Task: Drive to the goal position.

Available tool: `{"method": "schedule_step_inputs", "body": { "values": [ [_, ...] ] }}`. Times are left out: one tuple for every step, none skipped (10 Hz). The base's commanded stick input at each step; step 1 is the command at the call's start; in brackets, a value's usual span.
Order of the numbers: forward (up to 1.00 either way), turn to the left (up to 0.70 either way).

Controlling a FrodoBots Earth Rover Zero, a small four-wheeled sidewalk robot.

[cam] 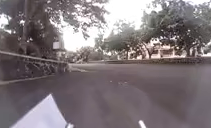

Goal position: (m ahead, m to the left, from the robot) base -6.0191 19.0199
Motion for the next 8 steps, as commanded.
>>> {"method": "schedule_step_inputs", "body": {
  "values": [
    [0.2, 0.0],
    [0.2, 0.0],
    [0.2, 0.0],
    [0.2, 0.0],
    [0.2, 0.0],
    [0.2, 0.0],
    [0.2, 0.0],
    [0.2, 0.0]
  ]
}}
